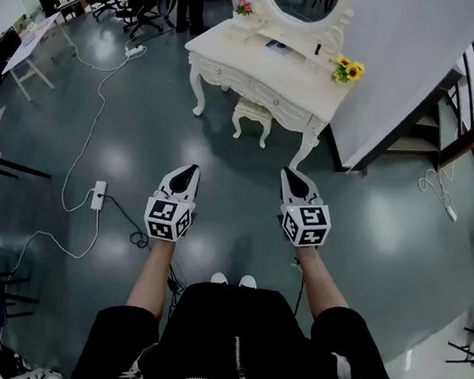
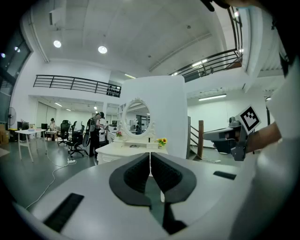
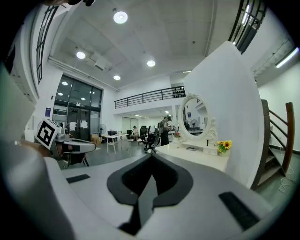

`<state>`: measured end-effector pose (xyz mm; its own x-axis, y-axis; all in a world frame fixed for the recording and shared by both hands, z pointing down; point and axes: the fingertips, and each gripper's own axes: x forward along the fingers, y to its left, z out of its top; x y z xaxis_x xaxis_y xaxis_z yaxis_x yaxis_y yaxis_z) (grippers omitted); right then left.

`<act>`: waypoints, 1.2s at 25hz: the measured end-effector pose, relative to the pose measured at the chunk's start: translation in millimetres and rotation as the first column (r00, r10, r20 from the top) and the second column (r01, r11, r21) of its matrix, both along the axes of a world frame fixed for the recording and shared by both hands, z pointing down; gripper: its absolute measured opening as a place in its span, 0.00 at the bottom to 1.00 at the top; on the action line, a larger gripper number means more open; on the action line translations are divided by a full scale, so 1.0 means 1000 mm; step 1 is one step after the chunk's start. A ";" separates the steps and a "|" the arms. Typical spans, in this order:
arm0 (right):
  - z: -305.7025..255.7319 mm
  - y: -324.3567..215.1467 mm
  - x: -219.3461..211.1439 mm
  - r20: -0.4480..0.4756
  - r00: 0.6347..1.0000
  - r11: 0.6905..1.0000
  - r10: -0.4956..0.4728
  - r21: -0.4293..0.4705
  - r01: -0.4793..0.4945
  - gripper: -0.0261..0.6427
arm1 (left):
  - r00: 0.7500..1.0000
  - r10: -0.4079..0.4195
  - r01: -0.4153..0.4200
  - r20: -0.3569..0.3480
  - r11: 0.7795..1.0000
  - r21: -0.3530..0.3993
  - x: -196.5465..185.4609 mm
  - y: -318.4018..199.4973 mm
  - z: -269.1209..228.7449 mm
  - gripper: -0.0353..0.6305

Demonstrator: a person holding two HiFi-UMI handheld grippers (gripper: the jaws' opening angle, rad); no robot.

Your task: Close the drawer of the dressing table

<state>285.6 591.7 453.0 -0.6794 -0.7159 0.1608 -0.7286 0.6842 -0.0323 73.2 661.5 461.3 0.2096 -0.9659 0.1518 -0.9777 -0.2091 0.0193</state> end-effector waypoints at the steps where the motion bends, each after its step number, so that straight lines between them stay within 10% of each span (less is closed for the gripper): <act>1: 0.001 0.000 -0.002 0.002 1.000 1.000 -0.001 -0.005 0.001 0.04 | 1.000 0.003 -0.003 0.001 1.000 0.001 0.000 0.001 0.000 0.09; 19: 0.020 0.025 -0.045 0.022 1.000 1.000 0.005 -0.016 -0.005 0.05 | 1.000 0.020 -0.021 -0.009 0.999 -0.031 -0.037 0.017 0.025 0.09; 30: 0.032 -0.060 -0.088 0.050 0.998 0.999 -0.025 -0.037 0.027 0.05 | 1.000 -0.010 0.010 -0.005 0.999 -0.039 -0.079 -0.061 0.036 0.09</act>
<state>197.2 531.5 484.6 -0.7053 -0.6922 0.1528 -0.7077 0.7003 -0.0936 -5.5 600.4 496.9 0.2010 -0.9613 0.1883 -0.9796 -0.1984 0.0324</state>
